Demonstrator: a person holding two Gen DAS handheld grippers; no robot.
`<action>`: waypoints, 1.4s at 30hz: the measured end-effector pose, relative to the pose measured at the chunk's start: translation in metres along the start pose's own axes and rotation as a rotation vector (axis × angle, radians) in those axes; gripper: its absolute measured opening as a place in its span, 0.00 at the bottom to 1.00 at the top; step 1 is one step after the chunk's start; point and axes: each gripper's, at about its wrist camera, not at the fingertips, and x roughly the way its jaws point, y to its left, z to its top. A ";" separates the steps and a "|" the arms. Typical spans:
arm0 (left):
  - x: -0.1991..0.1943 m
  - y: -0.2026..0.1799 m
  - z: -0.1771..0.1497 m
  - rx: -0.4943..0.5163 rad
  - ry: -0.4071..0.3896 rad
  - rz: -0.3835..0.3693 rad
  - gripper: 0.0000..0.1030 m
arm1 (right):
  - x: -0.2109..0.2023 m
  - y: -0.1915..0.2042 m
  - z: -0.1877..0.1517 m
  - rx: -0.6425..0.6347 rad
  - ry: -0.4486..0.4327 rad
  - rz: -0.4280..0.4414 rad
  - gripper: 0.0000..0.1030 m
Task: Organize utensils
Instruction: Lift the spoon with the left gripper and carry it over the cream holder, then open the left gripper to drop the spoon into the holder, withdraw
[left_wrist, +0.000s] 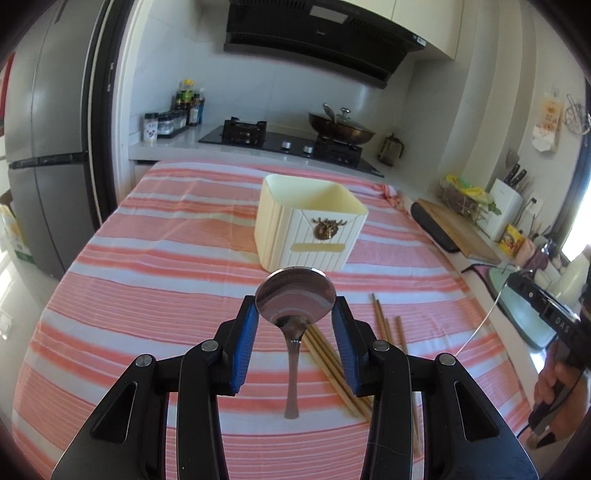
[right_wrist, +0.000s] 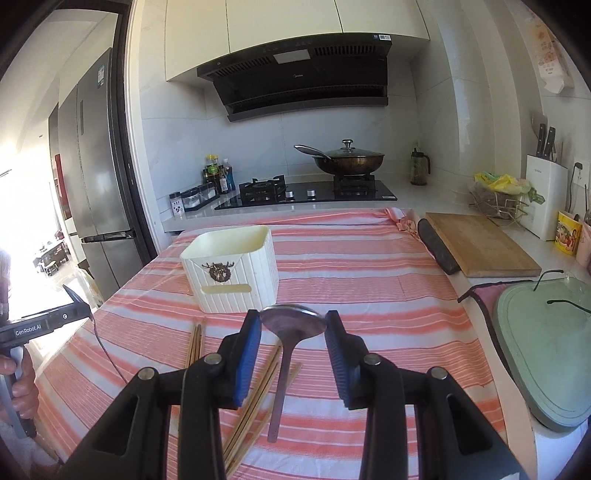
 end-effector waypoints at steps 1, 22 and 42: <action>0.000 0.000 0.002 -0.001 0.000 -0.004 0.40 | 0.000 0.002 0.002 -0.003 -0.002 0.004 0.35; 0.060 -0.024 0.206 0.041 -0.223 0.008 0.40 | 0.127 0.061 0.181 -0.058 -0.119 0.114 0.35; 0.237 0.011 0.163 -0.011 0.148 0.096 0.41 | 0.309 0.059 0.123 0.045 0.256 0.059 0.36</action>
